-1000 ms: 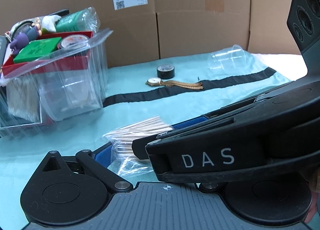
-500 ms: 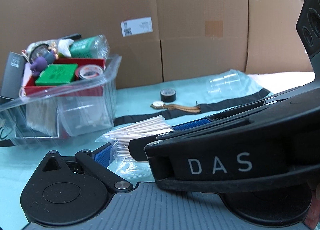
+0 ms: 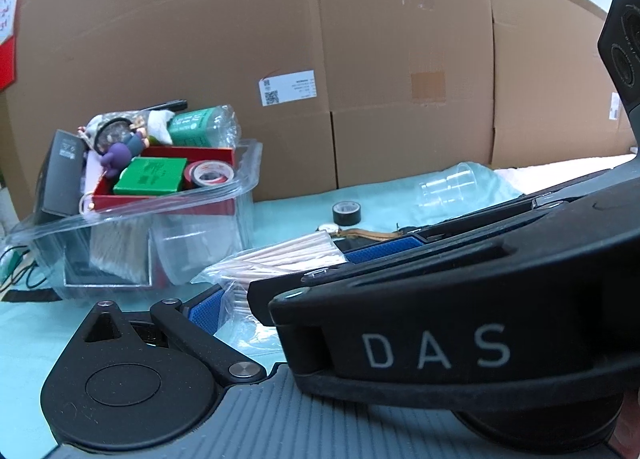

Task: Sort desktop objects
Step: 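Lift the toothpick bag with both tools and carry it over the bin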

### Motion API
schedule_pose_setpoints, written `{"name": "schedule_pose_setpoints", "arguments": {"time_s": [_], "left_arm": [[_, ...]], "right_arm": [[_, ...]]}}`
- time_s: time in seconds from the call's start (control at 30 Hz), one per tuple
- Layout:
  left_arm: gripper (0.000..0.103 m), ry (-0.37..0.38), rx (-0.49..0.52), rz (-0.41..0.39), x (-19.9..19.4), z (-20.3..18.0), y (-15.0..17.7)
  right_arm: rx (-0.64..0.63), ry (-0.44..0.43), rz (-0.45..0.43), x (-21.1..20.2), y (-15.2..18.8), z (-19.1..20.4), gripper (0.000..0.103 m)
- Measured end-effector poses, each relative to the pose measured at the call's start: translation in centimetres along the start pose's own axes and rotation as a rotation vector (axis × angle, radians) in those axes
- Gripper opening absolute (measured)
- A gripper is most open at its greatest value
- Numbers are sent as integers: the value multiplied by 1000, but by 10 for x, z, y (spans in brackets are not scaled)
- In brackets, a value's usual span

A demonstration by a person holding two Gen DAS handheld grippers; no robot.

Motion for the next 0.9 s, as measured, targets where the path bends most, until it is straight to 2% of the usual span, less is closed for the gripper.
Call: {"name": "schedule_pose_setpoints", "arguments": {"time_s": [0.57,0.9], "left_arm": [[103,-25,-1,-26,-5,13,-7],[103,-73,50,-138,-8,38,-61]], "right_arm": [[-13,-25,-19,3,-8,12,51],[-68,-42,-122,7,-63,21,51]]}}
Point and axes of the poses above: each gripper's, at about its wrist camera, not at the fingertips, and x roughly the way its jaws point, z to its left, y to its underside, the point moved 6 cm from there along x, roughly the way its jaws point, and after that the axes turned 2 degrees about -x, right-handed, at the moved point
